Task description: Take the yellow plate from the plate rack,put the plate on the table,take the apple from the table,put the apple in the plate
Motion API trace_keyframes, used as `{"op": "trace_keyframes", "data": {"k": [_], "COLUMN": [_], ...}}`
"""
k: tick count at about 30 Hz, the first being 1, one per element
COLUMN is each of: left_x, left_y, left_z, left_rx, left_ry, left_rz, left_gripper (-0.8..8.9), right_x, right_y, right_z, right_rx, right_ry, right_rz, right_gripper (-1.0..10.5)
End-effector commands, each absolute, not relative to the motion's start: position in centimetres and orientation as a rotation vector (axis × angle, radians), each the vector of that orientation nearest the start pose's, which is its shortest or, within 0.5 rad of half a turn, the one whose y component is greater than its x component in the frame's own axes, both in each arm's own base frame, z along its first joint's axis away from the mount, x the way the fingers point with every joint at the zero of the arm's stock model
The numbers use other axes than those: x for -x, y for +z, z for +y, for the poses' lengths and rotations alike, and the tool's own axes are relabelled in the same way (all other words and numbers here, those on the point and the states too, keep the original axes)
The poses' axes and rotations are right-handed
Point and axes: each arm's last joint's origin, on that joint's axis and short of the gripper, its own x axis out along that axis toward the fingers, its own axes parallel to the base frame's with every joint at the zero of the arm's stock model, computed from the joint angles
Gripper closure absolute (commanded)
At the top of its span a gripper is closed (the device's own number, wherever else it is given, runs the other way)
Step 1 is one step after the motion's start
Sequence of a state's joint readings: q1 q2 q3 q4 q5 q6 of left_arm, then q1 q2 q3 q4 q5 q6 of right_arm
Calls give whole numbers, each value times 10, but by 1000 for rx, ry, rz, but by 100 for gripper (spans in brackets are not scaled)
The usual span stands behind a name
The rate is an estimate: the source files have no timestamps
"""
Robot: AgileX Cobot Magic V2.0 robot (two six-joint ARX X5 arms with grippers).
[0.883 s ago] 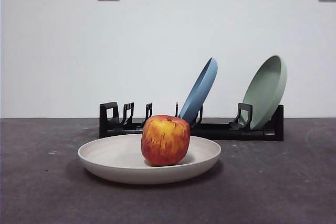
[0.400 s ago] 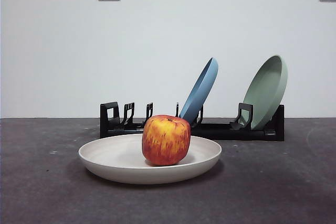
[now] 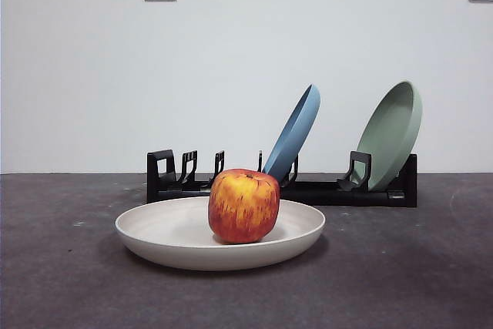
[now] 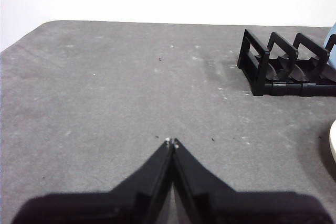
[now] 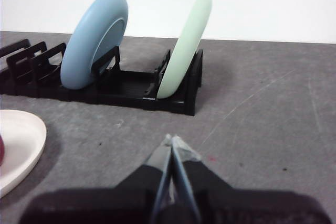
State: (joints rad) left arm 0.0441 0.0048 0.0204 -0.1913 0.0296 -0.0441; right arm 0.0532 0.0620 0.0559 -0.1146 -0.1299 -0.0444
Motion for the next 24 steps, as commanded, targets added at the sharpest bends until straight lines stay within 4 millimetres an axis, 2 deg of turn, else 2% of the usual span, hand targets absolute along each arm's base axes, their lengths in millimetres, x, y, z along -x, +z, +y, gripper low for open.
{"op": "trace_keyframes", "data": {"k": [1, 7, 24], "left_x": [-96, -96, -96], "left_y": [147, 147, 147], "left_z": [4, 4, 4], "left_rx": [36, 36, 36], "left_ry": [22, 22, 22], "left_rz": [182, 181, 181], "left_gripper": [814, 814, 814], "right_x": [-97, -95, -96], "right_y": [159, 149, 149], "right_z": [9, 9, 9], "right_rx": [8, -9, -42], "right_ry": [186, 185, 177], "right_rz": [117, 169, 173], "right_gripper": [962, 962, 962]}}
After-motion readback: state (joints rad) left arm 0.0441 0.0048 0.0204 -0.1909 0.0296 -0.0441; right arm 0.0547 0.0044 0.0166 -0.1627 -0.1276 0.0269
